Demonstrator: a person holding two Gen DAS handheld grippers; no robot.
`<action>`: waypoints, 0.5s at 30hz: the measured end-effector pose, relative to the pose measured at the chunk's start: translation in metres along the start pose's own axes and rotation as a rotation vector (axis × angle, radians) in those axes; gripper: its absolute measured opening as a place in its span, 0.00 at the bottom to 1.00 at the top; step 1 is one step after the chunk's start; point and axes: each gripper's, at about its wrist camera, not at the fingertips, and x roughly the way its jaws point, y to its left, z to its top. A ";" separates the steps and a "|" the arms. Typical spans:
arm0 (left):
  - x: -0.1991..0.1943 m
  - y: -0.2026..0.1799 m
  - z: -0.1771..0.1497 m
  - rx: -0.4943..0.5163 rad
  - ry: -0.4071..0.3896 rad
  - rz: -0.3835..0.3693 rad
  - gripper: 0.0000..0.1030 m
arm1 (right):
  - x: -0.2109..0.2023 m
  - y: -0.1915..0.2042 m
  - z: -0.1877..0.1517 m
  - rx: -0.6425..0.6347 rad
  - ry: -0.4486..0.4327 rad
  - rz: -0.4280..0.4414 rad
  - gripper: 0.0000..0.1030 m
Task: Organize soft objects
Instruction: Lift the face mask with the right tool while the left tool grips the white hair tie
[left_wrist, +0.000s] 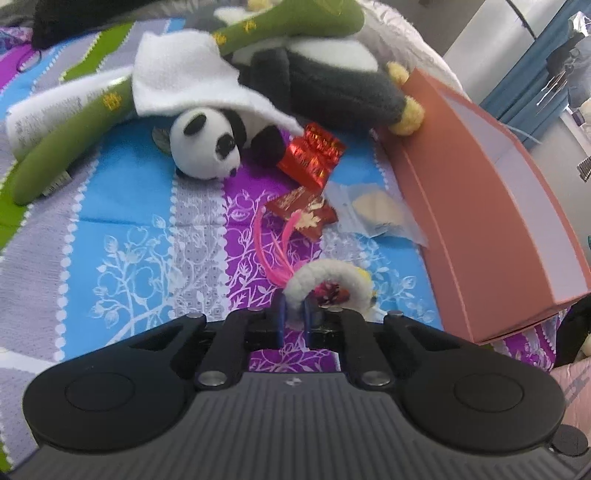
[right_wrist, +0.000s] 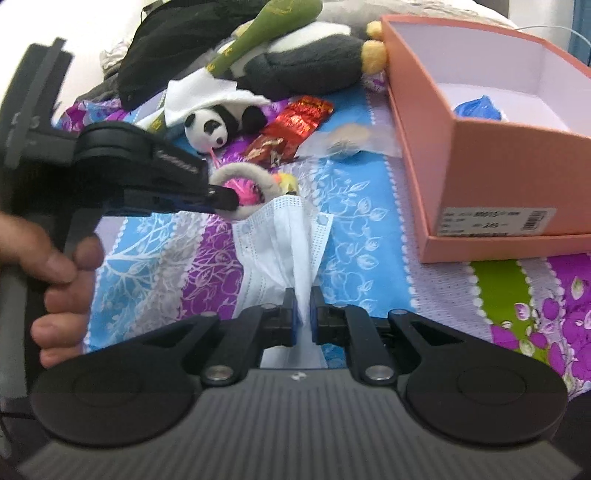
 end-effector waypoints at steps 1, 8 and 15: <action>-0.006 0.000 -0.001 -0.001 -0.010 -0.002 0.11 | -0.002 0.000 0.001 0.000 -0.004 -0.001 0.10; -0.047 0.003 -0.020 -0.031 -0.063 -0.006 0.11 | -0.024 0.004 -0.004 -0.001 -0.037 -0.014 0.10; -0.079 0.016 -0.045 -0.081 -0.101 0.009 0.11 | -0.038 0.002 -0.012 0.006 -0.055 -0.027 0.10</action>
